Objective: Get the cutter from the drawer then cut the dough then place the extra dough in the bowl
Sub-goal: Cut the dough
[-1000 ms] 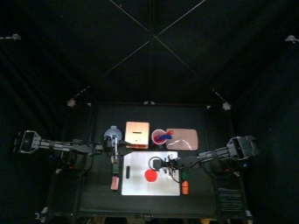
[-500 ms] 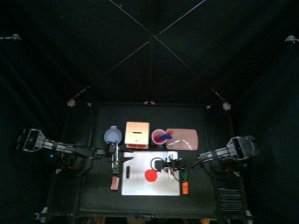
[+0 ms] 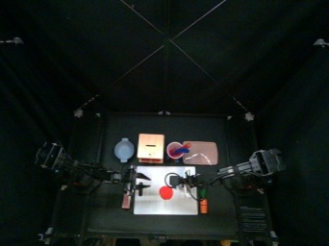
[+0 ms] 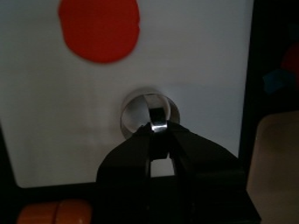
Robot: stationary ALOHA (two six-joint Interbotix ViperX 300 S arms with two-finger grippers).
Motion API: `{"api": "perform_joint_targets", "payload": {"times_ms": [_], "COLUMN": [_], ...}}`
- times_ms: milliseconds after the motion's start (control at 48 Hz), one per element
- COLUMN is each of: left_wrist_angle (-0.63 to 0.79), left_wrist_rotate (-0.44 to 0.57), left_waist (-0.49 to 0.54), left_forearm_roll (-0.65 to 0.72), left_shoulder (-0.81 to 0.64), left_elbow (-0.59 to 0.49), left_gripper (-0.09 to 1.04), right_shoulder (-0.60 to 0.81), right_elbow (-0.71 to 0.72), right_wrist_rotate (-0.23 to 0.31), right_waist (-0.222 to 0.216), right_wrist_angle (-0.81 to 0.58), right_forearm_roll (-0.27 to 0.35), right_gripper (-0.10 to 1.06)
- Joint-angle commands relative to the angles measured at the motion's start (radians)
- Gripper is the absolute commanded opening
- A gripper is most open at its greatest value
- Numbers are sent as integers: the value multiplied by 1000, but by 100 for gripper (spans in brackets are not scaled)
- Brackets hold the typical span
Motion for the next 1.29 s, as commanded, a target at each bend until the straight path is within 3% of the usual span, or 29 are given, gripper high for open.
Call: {"api": "perform_joint_targets", "payload": {"times_ms": [21,542,1292], "left_wrist_angle": [-14,-14,-15], "left_wrist_rotate": [2,29,28], "left_waist": [-17,-9,-9], "left_forearm_roll": [-9,-12,-23], "left_shoulder": [18,8,8], "left_elbow": [-23,17,32], "left_gripper": [76,76,76], "right_shoulder": [-8,219,252], "right_elbow": [-94,-376,-382], "right_wrist_rotate": [0,2,2], "right_waist": [2,18,29], "right_wrist_angle": [12,110,112], "right_forearm_roll": [46,51,48], "right_gripper": [50,51,51]}}
